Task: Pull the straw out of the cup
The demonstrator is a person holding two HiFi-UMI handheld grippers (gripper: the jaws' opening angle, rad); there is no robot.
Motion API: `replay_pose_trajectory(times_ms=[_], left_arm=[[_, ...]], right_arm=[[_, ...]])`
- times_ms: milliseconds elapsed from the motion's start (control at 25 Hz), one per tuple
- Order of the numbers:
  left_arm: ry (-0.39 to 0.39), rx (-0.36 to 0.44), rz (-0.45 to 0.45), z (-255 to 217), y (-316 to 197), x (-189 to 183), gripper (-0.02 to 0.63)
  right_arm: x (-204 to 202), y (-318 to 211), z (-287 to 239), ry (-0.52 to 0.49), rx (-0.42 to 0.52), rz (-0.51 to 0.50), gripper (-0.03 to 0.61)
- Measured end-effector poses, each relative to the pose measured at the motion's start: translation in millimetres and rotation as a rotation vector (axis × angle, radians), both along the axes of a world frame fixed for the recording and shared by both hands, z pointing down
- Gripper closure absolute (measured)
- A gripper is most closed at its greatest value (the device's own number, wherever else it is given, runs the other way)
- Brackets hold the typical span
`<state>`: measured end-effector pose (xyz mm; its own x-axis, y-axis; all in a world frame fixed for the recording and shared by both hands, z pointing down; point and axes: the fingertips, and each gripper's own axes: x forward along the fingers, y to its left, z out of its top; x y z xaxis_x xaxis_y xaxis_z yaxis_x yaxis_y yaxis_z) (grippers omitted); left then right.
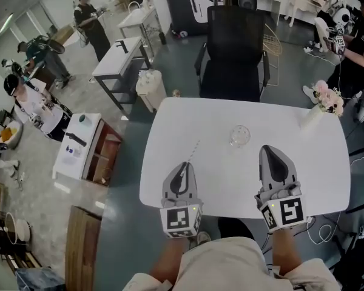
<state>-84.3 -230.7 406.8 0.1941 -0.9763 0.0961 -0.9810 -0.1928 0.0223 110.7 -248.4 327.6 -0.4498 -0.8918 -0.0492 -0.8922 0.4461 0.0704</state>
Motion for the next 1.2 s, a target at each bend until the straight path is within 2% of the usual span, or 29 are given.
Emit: replay_pose_trajectory(times_ms=[160, 400, 560, 680, 800, 1200], left_arm=[[-0.022, 0.058, -0.048, -31, 26, -33, 0.591], [-0.071, 0.196, -0.092, -91, 59, -70, 0.591], [-0.111, 0.275, -0.108, -121, 77, -81, 0.591], [-0.179, 0.336, -0.128, -137, 92, -81, 0.591], [-0.207, 0.358, -0.116, -140, 100, -77, 0.591], [-0.183, 0.362, -0.066, -137, 111, -66, 0.591]], right_arm=[[-19, 23, -17, 0.001, 0.041, -0.009, 0.578], [-39, 48, -46, -0.006, 0.114, -0.005, 0.578], [-47, 65, -65, -0.01, 0.164, 0.002, 0.578], [-49, 79, -71, -0.013, 0.185, 0.011, 0.578], [-50, 88, -72, -0.001, 0.196, 0.019, 0.578], [-43, 110, -67, 0.028, 0.188, 0.058, 0.578]])
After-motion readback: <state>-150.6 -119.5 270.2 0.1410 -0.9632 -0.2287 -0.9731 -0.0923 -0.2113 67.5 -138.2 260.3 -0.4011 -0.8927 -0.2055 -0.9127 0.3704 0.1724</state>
